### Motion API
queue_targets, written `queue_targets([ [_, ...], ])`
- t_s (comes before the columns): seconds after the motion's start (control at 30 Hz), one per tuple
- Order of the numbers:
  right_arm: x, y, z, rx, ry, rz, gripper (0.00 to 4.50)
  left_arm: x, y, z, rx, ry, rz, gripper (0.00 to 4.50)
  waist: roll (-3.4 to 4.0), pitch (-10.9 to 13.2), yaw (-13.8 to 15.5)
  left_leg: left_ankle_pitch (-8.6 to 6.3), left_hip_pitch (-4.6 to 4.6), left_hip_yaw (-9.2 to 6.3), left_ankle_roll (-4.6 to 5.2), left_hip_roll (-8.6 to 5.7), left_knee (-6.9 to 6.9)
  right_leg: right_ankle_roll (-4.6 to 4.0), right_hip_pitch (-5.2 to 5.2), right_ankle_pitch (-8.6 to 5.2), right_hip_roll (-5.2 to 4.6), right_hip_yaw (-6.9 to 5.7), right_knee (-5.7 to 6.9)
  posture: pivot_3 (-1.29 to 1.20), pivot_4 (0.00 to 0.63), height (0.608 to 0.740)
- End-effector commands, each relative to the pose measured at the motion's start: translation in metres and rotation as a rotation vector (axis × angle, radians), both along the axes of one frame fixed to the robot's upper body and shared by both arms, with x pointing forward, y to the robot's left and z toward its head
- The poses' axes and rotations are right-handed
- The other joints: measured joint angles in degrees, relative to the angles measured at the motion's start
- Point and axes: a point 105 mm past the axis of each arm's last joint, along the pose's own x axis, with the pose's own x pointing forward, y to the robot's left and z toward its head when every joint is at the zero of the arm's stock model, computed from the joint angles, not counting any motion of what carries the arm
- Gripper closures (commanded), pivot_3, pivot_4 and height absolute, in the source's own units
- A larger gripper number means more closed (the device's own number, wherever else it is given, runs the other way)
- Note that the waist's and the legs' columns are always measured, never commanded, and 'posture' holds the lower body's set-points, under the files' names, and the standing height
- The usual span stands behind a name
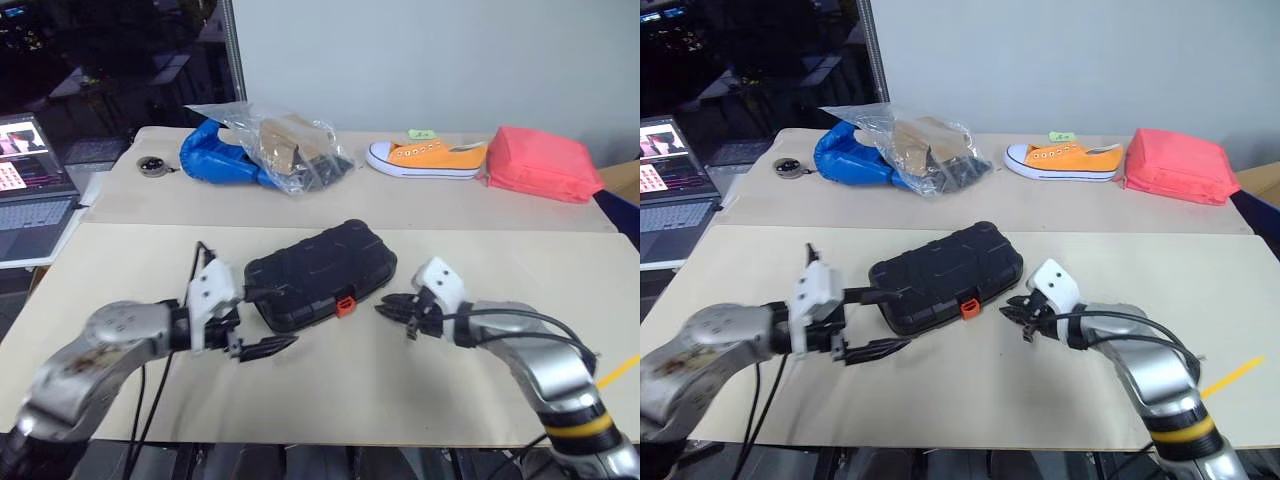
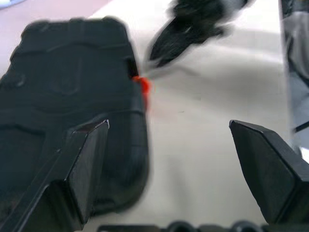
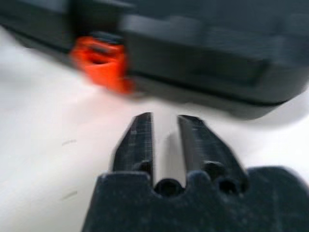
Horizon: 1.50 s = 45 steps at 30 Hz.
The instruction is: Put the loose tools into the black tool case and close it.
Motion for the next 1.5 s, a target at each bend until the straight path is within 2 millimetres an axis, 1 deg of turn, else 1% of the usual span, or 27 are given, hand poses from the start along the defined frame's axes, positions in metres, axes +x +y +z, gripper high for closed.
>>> queue_targets([
  [0.03, -0.009, 0.019, 0.002, 0.031, 0.017, -0.012, 1.71, 0.007, -0.002, -0.022, 0.063, 0.088, -0.039, 0.2, 0.0, 0.0, -0.7, 0.0, 0.01, 0.0, 0.0, 0.02, 0.0, 0.0, -0.01, 0.0, 0.04, 0.03, 0.02, 0.0, 0.15, 0.74],
  [0.1, -0.004, 0.026, -0.005, 0.042, 0.039, -0.058, 0.96, 0.006, -0.003, -0.03, 0.095, 0.112, -0.078, 0.2, 0.0, 0.0, -0.73, 0.0, 0.05, -0.04, 0.0, 0.02, 0.0, 0.0, 0.0, 0.0, 0.06, 0.03, 0.06, 0.0, 0.15, 0.74],
  [0.13, -0.002, 0.03, -0.008, 0.044, 0.045, -0.07, 0.66, 0.005, -0.004, -0.032, 0.101, 0.125, -0.089, 0.2, 0.01, -0.01, -0.68, 0.0, 0.11, -0.05, -0.01, 0.01, 0.0, 0.03, 0.04, -0.02, 0.06, 0.03, 0.06, 0.0, 0.15, 0.74],
  [0.27, 0.003, 0.043, -0.01, 0.075, 0.057, -0.127, 0.66, 0.004, -0.004, -0.034, 0.114, 0.135, -0.116, 0.2, 0.02, -0.02, -0.45, 0.02, 0.23, -0.05, -0.01, 0.02, 0.04, 0.31, 0.15, -0.18, 0.06, 0.03, 0.07, 0.0, 0.15, 0.74],
  [0.4, 0.009, 0.048, -0.012, 0.089, 0.049, -0.198, 0.66, 0.002, -0.002, -0.034, 0.121, 0.141, -0.122, 0.2, 0.03, -0.03, -0.43, 0.02, 0.26, -0.04, -0.01, 0.03, 0.04, 0.36, 0.18, -0.21, 0.05, 0.05, 0.07, 0.0, 0.15, 0.74],
  [0.6, 0.009, 0.049, -0.01, 0.099, 0.034, -0.239, 0.66, -0.003, -0.001, -0.036, 0.127, 0.154, -0.119, 0.2, 0.05, -0.04, -0.57, 0.01, 0.25, -0.05, -0.01, 0.05, 0.02, 0.36, 0.15, -0.21, 0.06, 0.06, 0.07, 0.0, 0.15, 0.74],
  [0.83, 0.009, 0.049, -0.009, 0.078, 0.026, -0.242, 0.66, -0.001, 0.003, -0.036, 0.131, 0.145, -0.096, 0.2, 0.05, -0.04, -0.59, 0.01, 0.27, -0.04, -0.01, 0.05, 0.02, 0.37, 0.17, -0.21, 0.06, 0.05, 0.07, 0.0, 0.15, 0.74],
  [1.07, 0.0, 0.046, -0.01, 0.057, 0.05, -0.222, 0.66, -0.002, 0.007, -0.038, 0.132, 0.145, -0.083, 0.2, 0.05, -0.04, -0.61, 0.01, 0.26, -0.04, -0.01, 0.06, 0.01, 0.37, 0.16, -0.21, 0.06, 0.06, 0.06, 0.0, 0.15, 0.74],
  [1.3, 0.002, 0.049, -0.012, 0.056, 0.055, -0.22, 0.66, -0.002, 0.007, -0.038, 0.134, 0.141, -0.077, 0.2, 0.05, -0.04, -0.71, 0.01, 0.28, -0.04, -0.01, 0.06, 0.0, 0.38, 0.16, -0.22, 0.07, 0.06, 0.06, 0.0, 0.15, 0.74],
  [1.33, 0.003, 0.049, -0.012, 0.056, 0.055, -0.22, 1.16, -0.002, 0.007, -0.037, 0.135, 0.14, -0.076, 0.2, 0.05, -0.04, -0.71, 0.01, 0.28, -0.04, -0.01, 0.06, 0.0, 0.38, 0.16, -0.22, 0.07, 0.06, 0.06, 0.0, 0.15, 0.74],
  [1.37, 0.003, 0.049, -0.012, 0.055, 0.054, -0.22, 1.34, -0.001, 0.007, -0.037, 0.136, 0.138, -0.075, 0.2, 0.05, -0.04, -0.7, 0.01, 0.27, -0.04, -0.01, 0.06, 0.0, 0.38, 0.16, -0.22, 0.06, 0.06, 0.06, 0.0, 0.15, 0.74],
  [1.4, 0.004, 0.049, -0.012, 0.056, 0.053, -0.219, 1.72, -0.001, 0.007, -0.037, 0.136, 0.138, -0.075, 0.2, 0.05, -0.04, -0.7, 0.01, 0.27, -0.04, -0.01, 0.06, 0.0, 0.38, 0.16, -0.22, 0.06, 0.06, 0.06, 0.0, 0.15, 0.74],
  [1.43, 0.004, 0.05, -0.012, 0.056, 0.052, -0.218, 1.86, -0.001, 0.007, -0.037, 0.136, 0.137, -0.074, 0.2, 0.05, -0.04, -0.7, 0.01, 0.27, -0.04, -0.01, 0.06, 0.0, 0.38, 0.16, -0.22, 0.06, 0.06, 0.05, 0.0, 0.15, 0.74],
  [1.5, 0.005, 0.051, -0.011, 0.058, 0.05, -0.216, 2.64, -0.001, 0.008, -0.037, 0.136, 0.137, -0.073, 0.2, 0.05, -0.04, -0.72, 0.01, 0.27, -0.04, -0.01, 0.06, 0.0, 0.38, 0.16, -0.22, 0.06, 0.06, 0.05, 0.0, 0.15, 0.74],
])
